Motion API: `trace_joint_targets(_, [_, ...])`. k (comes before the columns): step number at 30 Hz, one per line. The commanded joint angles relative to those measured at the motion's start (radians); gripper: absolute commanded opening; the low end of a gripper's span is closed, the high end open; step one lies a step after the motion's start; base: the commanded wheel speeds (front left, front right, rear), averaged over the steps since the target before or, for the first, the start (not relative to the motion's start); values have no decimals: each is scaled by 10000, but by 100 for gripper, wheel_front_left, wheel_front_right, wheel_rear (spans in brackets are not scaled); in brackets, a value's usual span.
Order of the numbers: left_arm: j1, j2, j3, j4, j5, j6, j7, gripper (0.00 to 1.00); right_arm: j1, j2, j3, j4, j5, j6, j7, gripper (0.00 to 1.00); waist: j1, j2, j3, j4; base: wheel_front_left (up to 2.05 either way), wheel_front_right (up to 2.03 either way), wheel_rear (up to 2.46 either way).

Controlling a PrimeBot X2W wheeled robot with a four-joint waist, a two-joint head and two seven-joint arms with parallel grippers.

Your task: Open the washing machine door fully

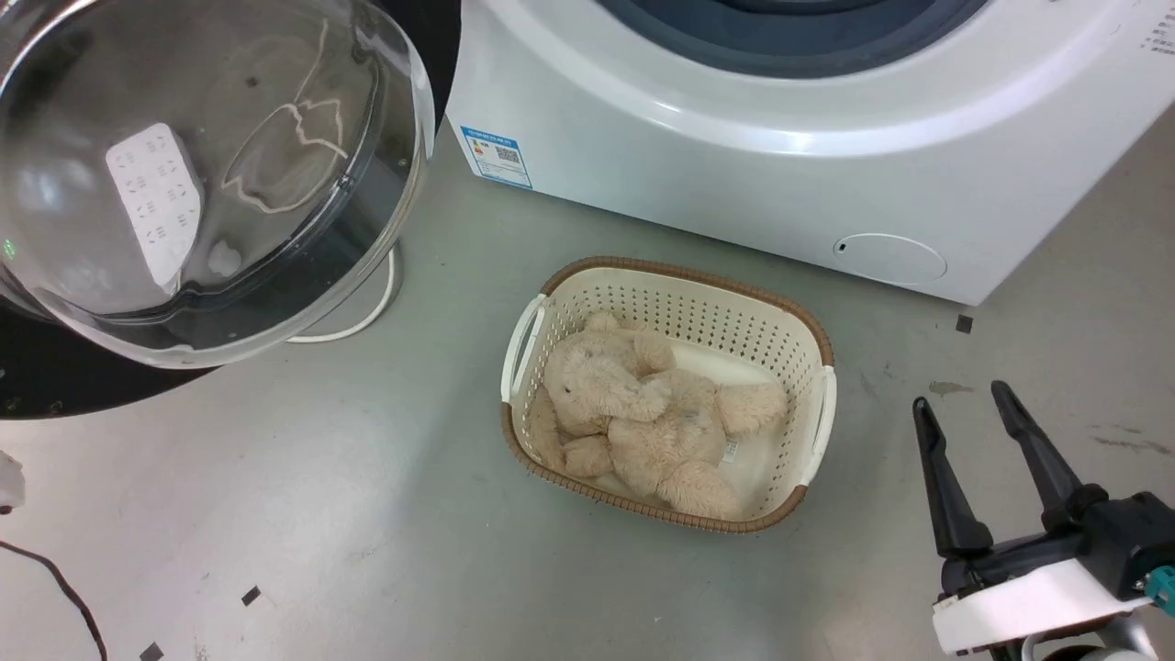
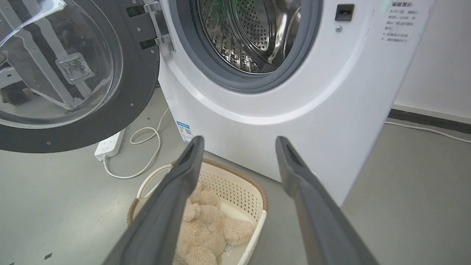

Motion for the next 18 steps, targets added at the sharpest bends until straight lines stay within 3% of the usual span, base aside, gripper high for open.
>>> trace_joint_targets(1, [-195,34,6,186,24,-95,-296,0,-151,-79,-50,-26,26,-7,2,100,-2,0,-59,-16,0,0,0])
trace_joint_targets(9, [-221,-266,-613,142,498,-524,-1546,0,-144,-61,-283,129,-255,-7,-154,100,-2,0,-876,-175,0,0,0])
trace_joint_targets(14, [107,-673,-1003,-797,741,-504,-1824,0,-78,26,-512,178,-367,-7,-237,100,-2,0,-1567,-440,0,0,0])
trace_joint_targets(18, [933,-1374,-1605,-2391,901,-290,-1827,0,119,189,-712,91,-642,-7,-255,100,-2,0,-2405,-1017,0,0,0])
